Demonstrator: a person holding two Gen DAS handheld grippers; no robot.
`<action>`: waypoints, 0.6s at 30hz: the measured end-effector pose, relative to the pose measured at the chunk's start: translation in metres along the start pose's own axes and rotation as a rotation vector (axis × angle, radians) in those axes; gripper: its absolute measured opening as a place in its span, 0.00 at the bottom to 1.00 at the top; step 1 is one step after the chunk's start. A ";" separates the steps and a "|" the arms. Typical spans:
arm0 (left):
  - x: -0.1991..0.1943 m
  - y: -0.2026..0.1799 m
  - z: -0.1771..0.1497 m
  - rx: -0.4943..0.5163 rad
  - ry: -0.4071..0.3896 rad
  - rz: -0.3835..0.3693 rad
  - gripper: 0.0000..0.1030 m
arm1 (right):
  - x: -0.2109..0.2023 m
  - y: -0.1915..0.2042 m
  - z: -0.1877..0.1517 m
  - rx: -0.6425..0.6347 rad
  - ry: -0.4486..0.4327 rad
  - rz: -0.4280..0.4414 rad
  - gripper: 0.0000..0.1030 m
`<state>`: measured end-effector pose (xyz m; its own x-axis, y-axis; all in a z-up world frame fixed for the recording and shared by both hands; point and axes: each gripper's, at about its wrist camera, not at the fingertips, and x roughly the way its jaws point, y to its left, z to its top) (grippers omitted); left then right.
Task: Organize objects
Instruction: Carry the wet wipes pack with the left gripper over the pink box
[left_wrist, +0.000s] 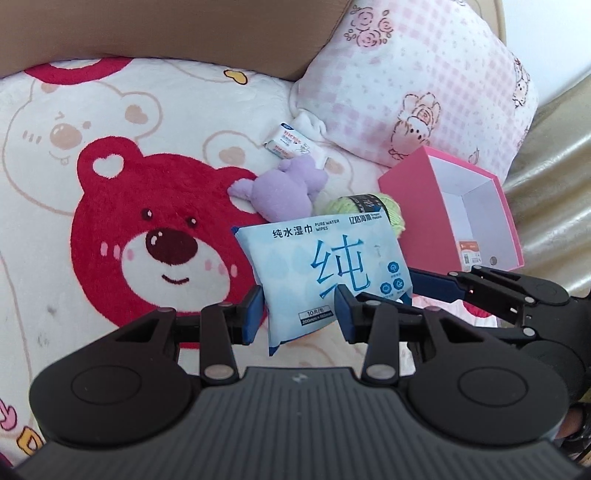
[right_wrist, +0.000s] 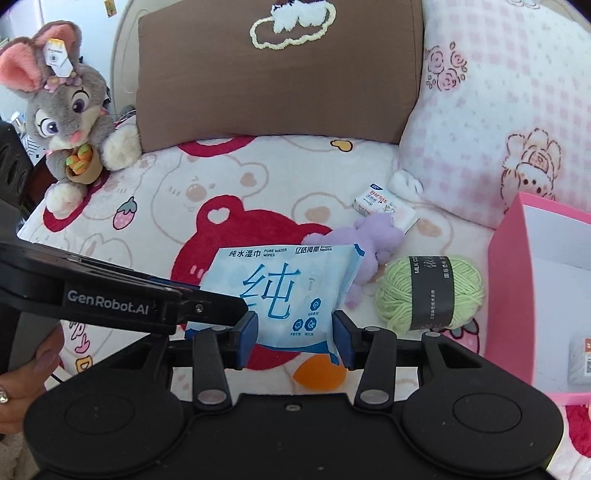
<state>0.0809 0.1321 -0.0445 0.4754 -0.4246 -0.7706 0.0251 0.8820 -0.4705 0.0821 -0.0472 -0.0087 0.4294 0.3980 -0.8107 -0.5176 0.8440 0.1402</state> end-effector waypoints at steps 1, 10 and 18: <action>-0.002 -0.003 -0.002 0.005 -0.003 0.004 0.38 | -0.003 0.000 -0.002 0.000 -0.004 0.001 0.49; -0.021 -0.036 -0.016 0.061 -0.017 0.030 0.38 | -0.036 -0.004 -0.018 -0.017 -0.041 0.010 0.45; -0.031 -0.070 -0.025 0.086 -0.027 0.018 0.38 | -0.074 -0.014 -0.025 -0.067 -0.075 0.000 0.43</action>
<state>0.0424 0.0779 0.0015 0.4997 -0.4041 -0.7662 0.0912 0.9042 -0.4174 0.0391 -0.0978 0.0352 0.4820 0.4257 -0.7658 -0.5647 0.8192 0.0999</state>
